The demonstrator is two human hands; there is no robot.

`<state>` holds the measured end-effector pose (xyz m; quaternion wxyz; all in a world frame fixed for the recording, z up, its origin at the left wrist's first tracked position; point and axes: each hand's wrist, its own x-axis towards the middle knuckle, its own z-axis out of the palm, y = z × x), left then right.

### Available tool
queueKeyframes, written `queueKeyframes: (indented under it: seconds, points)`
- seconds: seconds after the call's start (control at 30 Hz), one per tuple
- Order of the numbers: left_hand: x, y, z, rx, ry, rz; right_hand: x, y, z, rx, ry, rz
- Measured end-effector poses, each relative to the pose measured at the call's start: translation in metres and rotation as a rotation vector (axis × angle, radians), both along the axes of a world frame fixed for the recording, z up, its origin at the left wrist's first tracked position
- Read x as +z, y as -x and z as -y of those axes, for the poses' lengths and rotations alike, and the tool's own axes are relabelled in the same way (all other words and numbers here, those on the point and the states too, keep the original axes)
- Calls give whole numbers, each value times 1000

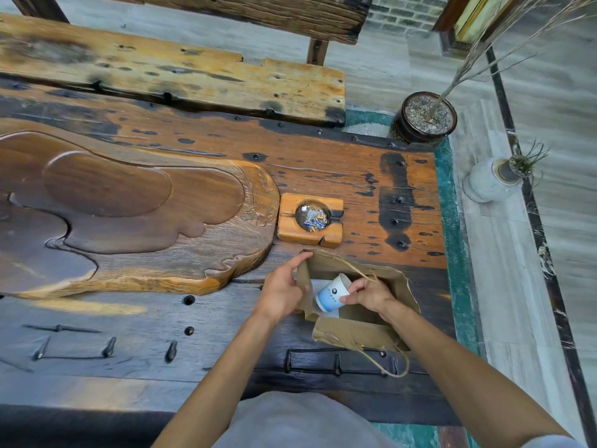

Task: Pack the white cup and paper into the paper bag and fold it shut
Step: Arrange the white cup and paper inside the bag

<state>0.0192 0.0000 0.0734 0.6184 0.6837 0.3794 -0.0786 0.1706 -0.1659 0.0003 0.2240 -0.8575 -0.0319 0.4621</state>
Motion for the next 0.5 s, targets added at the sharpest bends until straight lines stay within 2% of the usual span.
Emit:
queueKeyframes:
  seconds: [0.13, 0.27, 0.5]
  points:
    - [-1, -2, 0, 2, 7, -7, 2, -2, 3, 8, 14, -17]
    - [1, -2, 2, -10, 11, 1, -1, -2, 6, -69, 8, -84]
    - [11, -2, 2, -7, 34, 15, 0, -2, 12, -19, 77, -96]
